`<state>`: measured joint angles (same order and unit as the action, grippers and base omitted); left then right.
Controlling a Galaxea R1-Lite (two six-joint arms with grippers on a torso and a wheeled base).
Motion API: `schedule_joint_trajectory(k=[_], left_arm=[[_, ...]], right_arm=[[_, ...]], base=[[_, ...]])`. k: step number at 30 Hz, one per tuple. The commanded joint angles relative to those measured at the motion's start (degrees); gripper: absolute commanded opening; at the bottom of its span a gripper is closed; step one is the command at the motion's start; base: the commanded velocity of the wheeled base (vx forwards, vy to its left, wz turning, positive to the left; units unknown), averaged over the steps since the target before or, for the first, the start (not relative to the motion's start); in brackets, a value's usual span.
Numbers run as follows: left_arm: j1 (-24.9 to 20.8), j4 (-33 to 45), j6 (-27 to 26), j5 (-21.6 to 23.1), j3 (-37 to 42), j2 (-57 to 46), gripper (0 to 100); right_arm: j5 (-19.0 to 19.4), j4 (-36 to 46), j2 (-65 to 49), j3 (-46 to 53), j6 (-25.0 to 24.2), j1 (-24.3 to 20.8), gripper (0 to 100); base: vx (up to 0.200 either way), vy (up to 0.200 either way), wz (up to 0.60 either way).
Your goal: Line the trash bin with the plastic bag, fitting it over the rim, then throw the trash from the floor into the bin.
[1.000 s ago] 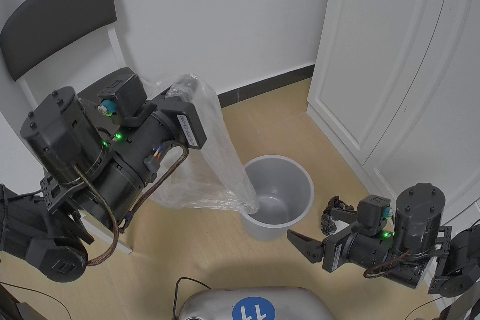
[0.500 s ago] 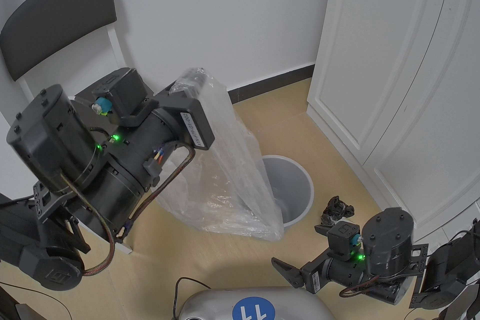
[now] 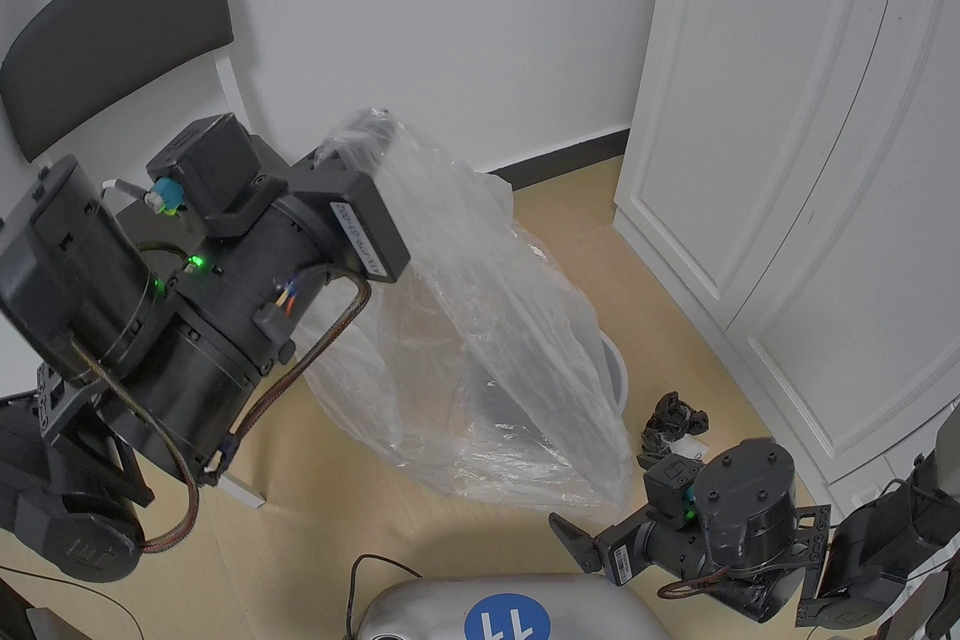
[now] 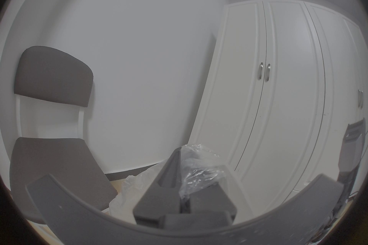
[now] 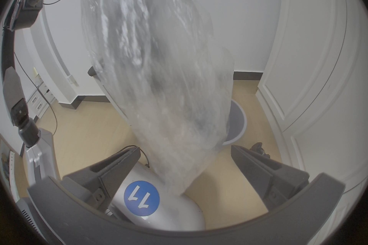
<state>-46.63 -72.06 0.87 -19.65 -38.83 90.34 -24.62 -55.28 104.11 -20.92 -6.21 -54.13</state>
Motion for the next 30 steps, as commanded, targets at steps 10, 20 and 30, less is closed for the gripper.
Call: schedule_joint_trajectory(k=[10, 20, 30], left_arm=[[-1.1, 0.5, -0.1, 0.0, 0.5, -2.1, 0], [-3.2, 0.4, -0.2, -0.1, 2.0, -2.7, 0], [-6.5, 0.4, -0.3, -1.7, 3.4, -2.8, 0]], right_arm=[[-1.4, -0.1, -6.2, -1.1, 3.7, 8.9, 100], [3.0, -0.2, -8.5, -7.1, 3.2, 22.8, 100], [3.3, -16.1, 7.3, -11.9, -4.4, 22.5, 100]], base=[[0.0, 0.0, 0.0], [0.0, 0.0, 0.0], [0.0, 0.0, 0.0]])
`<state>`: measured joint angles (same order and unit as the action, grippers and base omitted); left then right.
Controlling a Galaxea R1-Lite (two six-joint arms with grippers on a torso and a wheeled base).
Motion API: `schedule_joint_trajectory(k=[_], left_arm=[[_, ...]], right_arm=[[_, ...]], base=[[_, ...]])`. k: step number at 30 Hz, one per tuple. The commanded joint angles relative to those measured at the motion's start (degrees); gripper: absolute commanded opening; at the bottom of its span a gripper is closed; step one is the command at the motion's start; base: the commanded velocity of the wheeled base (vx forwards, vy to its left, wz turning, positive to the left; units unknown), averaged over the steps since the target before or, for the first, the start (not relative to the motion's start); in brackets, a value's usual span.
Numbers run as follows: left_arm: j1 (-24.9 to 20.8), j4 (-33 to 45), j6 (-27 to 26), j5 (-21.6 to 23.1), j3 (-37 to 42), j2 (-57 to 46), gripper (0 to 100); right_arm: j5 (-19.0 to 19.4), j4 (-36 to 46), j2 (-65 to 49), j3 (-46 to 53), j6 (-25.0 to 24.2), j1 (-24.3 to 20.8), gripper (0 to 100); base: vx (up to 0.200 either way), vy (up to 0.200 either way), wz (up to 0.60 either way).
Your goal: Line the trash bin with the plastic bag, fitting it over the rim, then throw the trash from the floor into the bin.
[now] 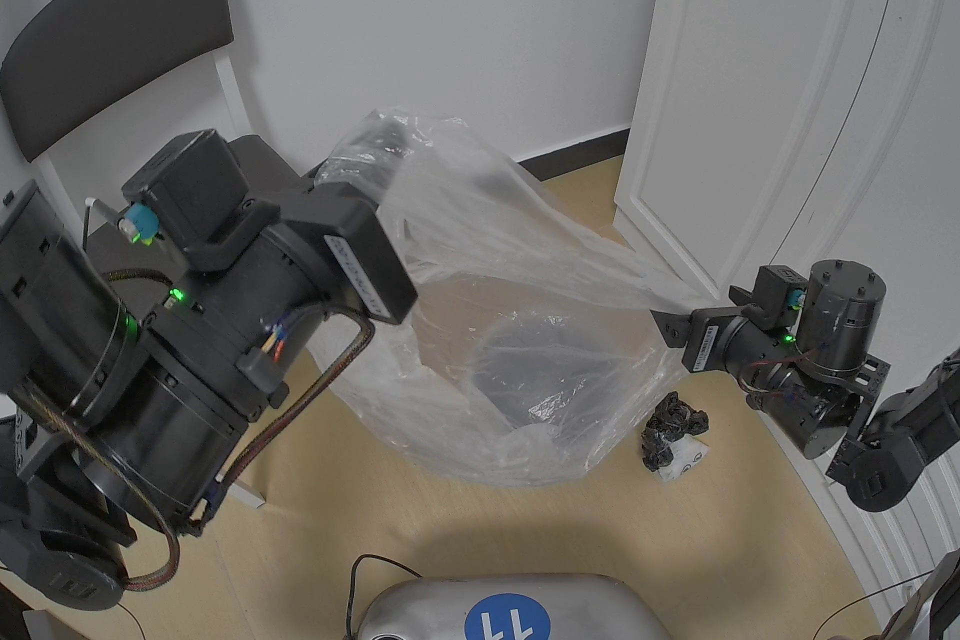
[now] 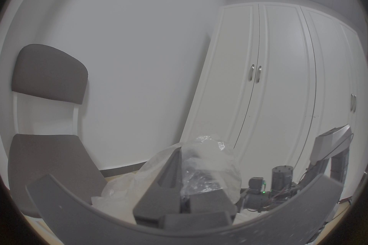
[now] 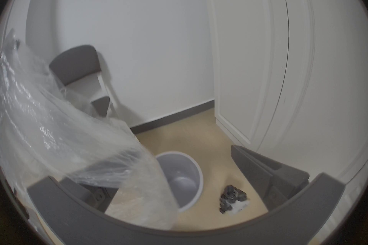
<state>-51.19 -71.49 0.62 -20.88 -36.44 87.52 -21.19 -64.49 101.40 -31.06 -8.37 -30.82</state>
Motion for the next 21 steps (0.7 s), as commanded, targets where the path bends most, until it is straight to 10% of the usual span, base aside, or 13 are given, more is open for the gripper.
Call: schedule_joint_trajectory(k=[1, 21], left_arm=[[-2.2, -0.1, 0.0, -0.6, 1.3, 0.1, 0], [-4.1, -0.2, -0.4, -2.9, 0.8, 0.2, 0]], right_arm=[[-0.4, -8.5, 11.7, -1.7, -2.3, -1.7, 100], [-0.7, -12.7, 16.5, -0.5, -1.7, -4.0, 100]], base=[[0.0, 0.0, 0.0], [0.0, 0.0, 0.0]])
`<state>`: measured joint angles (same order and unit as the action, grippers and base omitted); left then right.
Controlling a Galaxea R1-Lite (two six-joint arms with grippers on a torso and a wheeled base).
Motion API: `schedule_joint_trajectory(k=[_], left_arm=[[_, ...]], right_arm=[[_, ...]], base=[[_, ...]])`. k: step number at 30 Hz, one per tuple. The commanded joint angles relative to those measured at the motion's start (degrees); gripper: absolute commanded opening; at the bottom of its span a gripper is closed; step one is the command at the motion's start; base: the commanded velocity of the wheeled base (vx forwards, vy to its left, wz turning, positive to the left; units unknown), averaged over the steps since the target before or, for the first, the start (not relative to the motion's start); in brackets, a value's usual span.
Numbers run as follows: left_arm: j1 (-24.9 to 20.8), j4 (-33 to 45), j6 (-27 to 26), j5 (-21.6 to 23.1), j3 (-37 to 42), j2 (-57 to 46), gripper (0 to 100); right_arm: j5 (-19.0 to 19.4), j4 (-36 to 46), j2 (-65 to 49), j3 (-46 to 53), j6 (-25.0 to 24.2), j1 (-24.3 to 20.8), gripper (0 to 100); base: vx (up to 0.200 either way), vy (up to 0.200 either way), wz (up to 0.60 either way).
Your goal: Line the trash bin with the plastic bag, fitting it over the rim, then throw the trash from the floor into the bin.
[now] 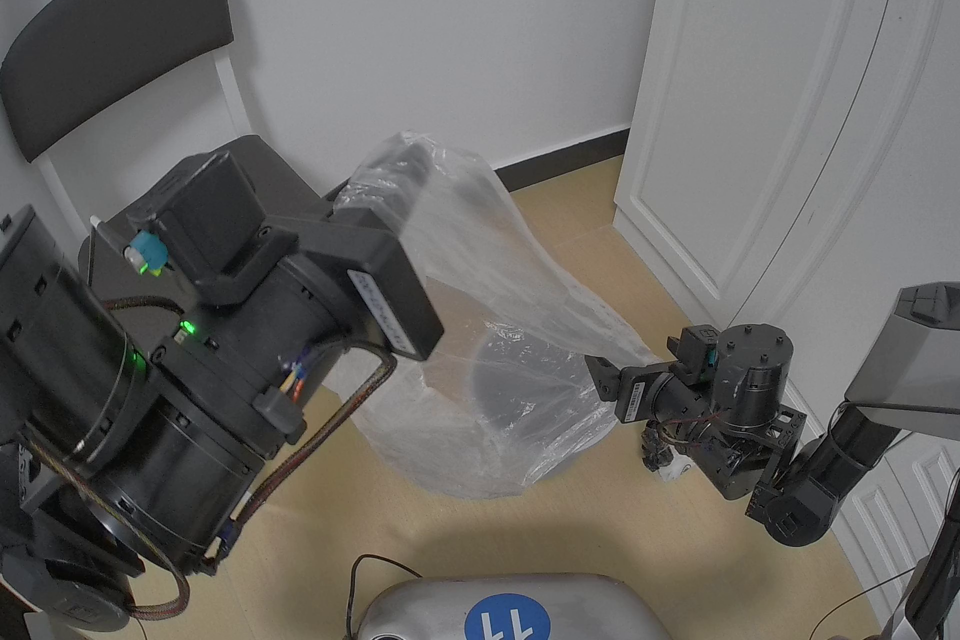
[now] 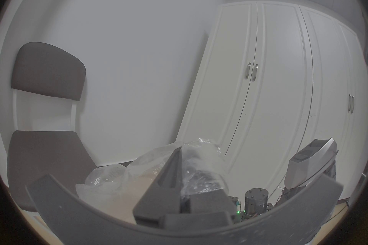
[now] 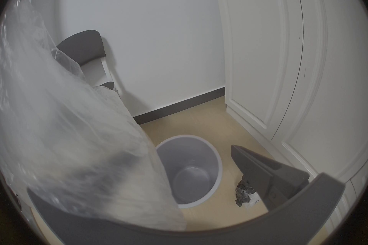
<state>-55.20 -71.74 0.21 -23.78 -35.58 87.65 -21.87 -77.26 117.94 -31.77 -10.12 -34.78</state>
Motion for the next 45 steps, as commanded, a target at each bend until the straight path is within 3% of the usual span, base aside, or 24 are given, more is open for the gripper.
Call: schedule_joint_trajectory(k=[1, 17, 20, 27, 28, 41, 45], left_arm=[[-0.1, -0.1, 0.1, 0.0, -0.1, 0.2, 0], [0.1, 0.0, 0.0, -1.0, -0.8, 0.1, 0], [0.1, 0.1, 0.0, -3.3, -2.1, 0.2, 0], [0.4, 0.1, -0.3, -3.4, -2.4, -0.6, 0], [0.4, 0.1, -0.4, -3.4, -2.4, -0.7, 0], [0.4, 0.1, -0.8, -3.4, -2.4, -1.6, 0], [0.4, 0.2, -0.8, -3.4, -2.3, -1.6, 0]], right_arm=[[0.0, 0.5, -0.9, 0.8, 0.1, -0.2, 100], [0.2, 1.1, -1.8, 7.8, 0.8, -11.0, 100], [0.1, 5.5, -1.8, 8.0, 0.7, -12.6, 100], [-0.5, 11.5, -2.3, 4.8, -1.7, -13.1, 100], [-0.6, 12.1, -2.5, 4.4, -2.1, -13.1, 0], [-1.5, 33.8, -15.6, -4.5, -12.7, -14.4, 0], [-3.4, 35.8, -16.3, -5.3, -14.1, -14.4, 0]], base=[[0.0, 0.0, 0.0], [0.0, 0.0, 0.0], [0.0, 0.0, 0.0], [0.0, 0.0, 0.0], [0.0, 0.0, 0.0], [0.0, 0.0, 0.0], [0.0, 0.0, 0.0]])
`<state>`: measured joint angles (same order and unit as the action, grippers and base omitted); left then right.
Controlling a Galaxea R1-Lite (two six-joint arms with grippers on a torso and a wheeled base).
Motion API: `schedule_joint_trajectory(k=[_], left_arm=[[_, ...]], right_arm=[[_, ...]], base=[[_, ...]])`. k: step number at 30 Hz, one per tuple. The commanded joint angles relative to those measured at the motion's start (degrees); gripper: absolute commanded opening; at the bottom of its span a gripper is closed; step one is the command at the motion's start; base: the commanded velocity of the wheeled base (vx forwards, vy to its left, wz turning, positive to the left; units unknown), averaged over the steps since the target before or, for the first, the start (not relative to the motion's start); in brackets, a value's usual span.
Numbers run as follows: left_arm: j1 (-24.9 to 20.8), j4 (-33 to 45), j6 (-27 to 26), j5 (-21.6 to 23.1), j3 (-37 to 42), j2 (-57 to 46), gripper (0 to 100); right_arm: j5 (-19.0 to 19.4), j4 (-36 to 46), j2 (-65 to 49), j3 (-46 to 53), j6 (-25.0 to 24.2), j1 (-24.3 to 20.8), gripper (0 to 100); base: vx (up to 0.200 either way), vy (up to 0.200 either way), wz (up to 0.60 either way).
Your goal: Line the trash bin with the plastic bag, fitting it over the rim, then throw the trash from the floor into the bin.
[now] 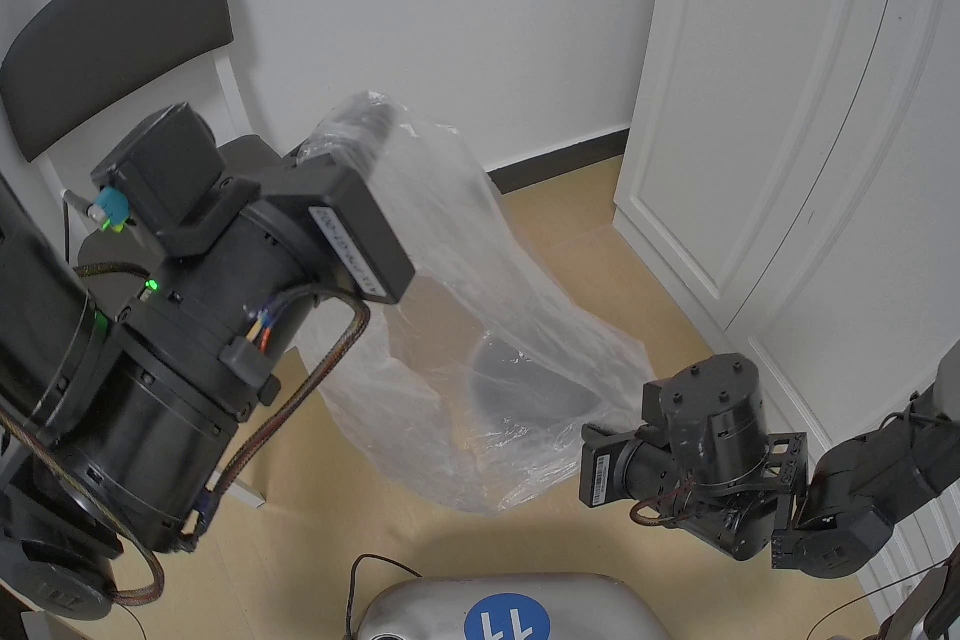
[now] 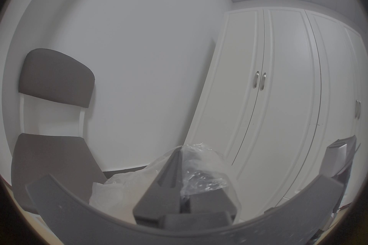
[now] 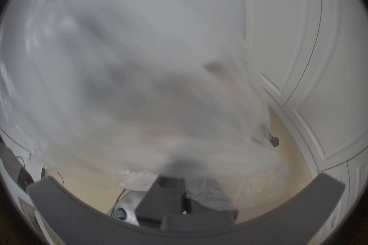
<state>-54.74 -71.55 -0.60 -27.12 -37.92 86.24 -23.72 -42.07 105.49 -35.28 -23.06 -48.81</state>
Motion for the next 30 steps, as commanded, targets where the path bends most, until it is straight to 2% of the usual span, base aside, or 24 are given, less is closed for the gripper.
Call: schedule_joint_trajectory(k=[1, 2, 6, 7, 13, 20, 24, 30], left_arm=[[0.0, 0.0, 0.0, 0.0, 0.0, -0.2, 0], [0.0, 0.1, 0.0, 0.0, 0.0, -0.2, 0], [0.0, 0.1, 0.1, 0.0, 0.0, -0.2, 0], [0.0, 0.1, 0.1, 0.0, 0.0, -0.2, 0], [0.0, 0.0, 0.0, -0.1, 0.0, -0.3, 0], [0.0, 0.0, 0.1, -0.5, -0.6, -0.3, 0], [0.0, 0.0, 0.0, -1.1, -1.0, -0.4, 0], [0.0, 0.2, 0.0, -1.1, -1.5, -1.2, 0]], right_arm=[[-1.5, 0.6, -3.9, -1.8, -1.2, -0.4, 0], [-2.9, 0.4, -3.7, -1.6, -1.0, -0.4, 0], [-3.1, 0.7, -4.1, -0.6, 0.6, -0.8, 0], [-3.1, 0.7, -4.1, -0.6, 0.6, -0.8, 100], [-2.8, 0.5, -3.9, 0.0, 1.4, -0.8, 100], [-2.8, 0.4, -1.6, 0.6, 0.1, -1.6, 100], [-3.3, 0.4, 0.3, 0.2, -4.2, -1.9, 100], [-7.1, 0.0, -0.2, -0.7, -10.4, -1.9, 100]], base=[[0.0, 0.0, 0.0], [0.0, 0.0, 0.0], [0.0, 0.0, 0.0], [0.0, 0.0, 0.0], [0.0, 0.0, 0.0], [0.0, 0.0, 0.0], [0.0, 0.0, 0.0], [0.0, 0.0, 0.0]])
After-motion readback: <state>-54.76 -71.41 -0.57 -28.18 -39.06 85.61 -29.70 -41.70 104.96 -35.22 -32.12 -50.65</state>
